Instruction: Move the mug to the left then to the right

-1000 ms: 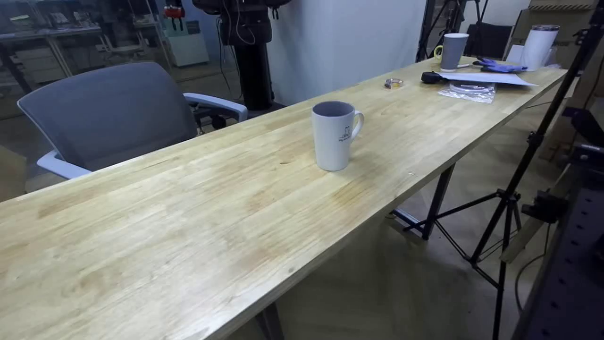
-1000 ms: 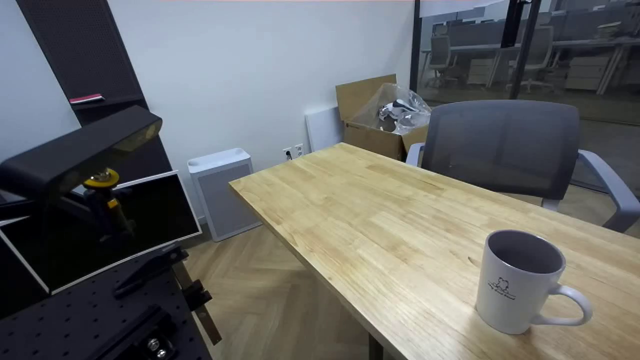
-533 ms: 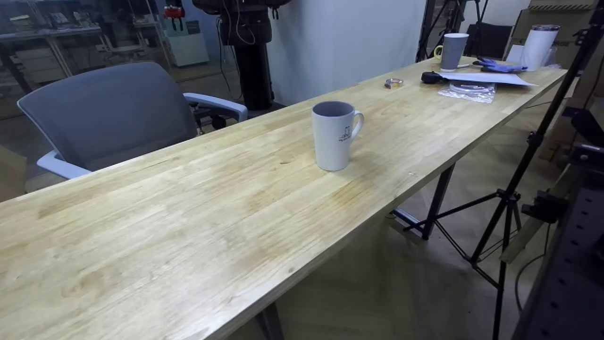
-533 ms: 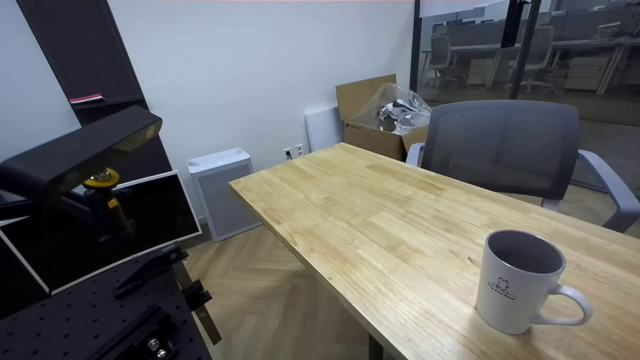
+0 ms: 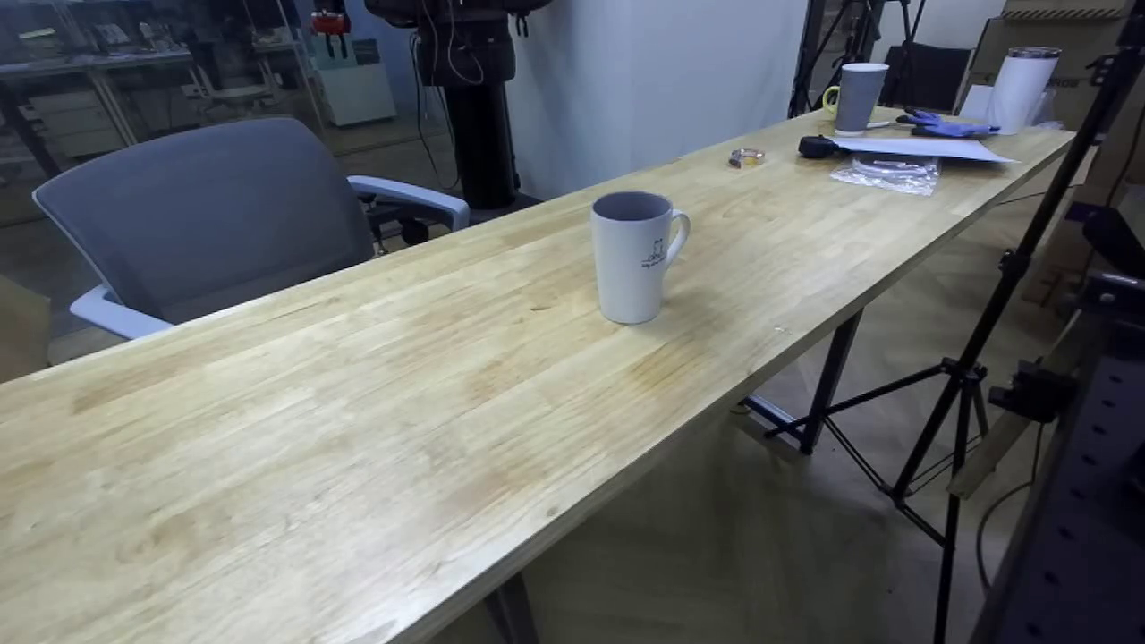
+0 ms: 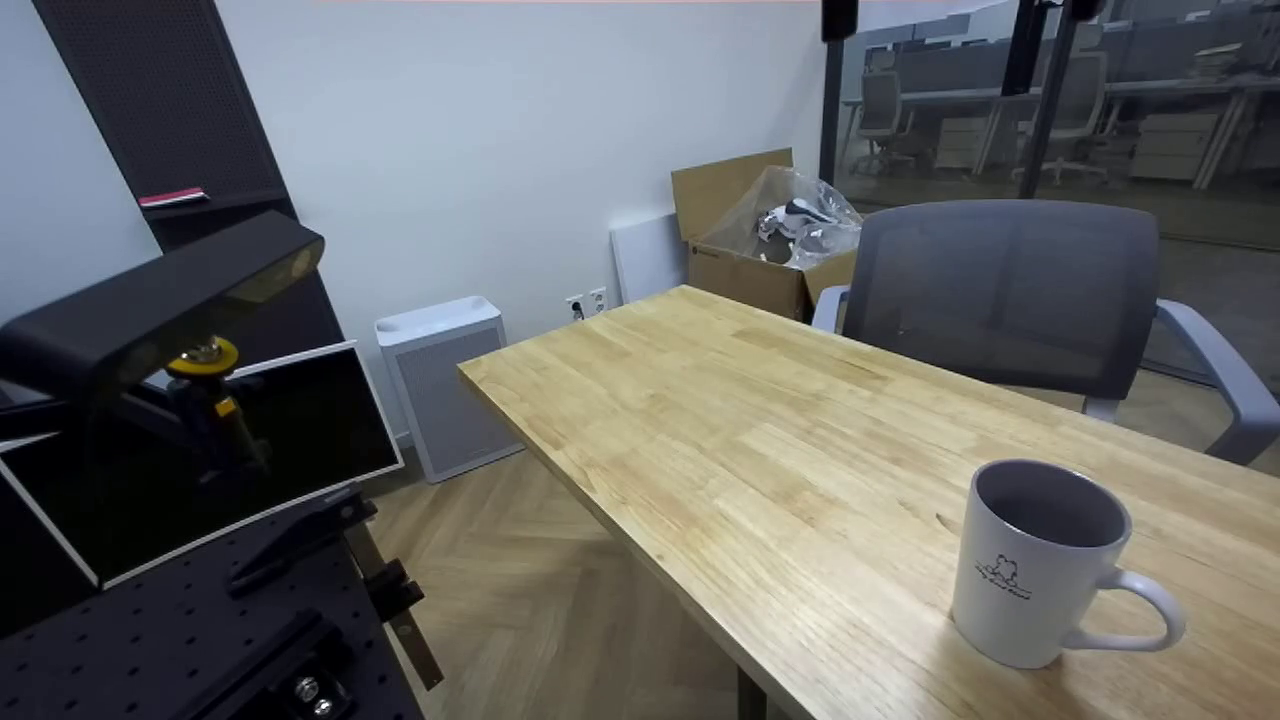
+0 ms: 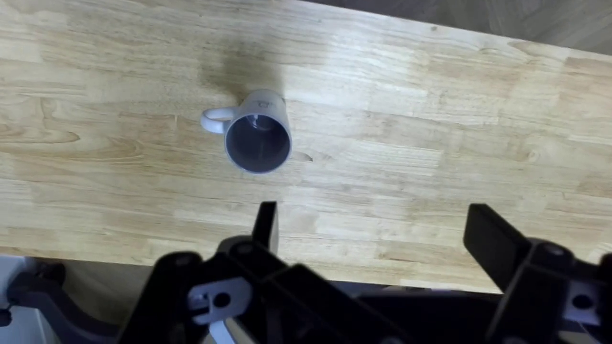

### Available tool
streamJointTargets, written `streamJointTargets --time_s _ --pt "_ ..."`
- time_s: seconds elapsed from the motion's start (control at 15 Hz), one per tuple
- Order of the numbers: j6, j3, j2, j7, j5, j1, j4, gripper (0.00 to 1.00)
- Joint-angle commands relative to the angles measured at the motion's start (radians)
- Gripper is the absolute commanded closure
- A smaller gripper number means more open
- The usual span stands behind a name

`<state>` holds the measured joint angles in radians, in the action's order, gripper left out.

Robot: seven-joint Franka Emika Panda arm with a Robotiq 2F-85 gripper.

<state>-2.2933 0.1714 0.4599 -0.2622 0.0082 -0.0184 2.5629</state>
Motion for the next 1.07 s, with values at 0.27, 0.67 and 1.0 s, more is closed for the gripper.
streamJointTargets --time_s 0.27,0.67,1.0 --pt "-0.023 -0.013 -0.282 -0.002 0.056 0.007 -0.186 0.0" --pt "-0.022 -0.042 -0.506 0.052 0.003 -0.028 -0.36 0.0" --pt "-0.057 -0.059 -0.663 0.109 -0.033 -0.036 -0.447 0.0"
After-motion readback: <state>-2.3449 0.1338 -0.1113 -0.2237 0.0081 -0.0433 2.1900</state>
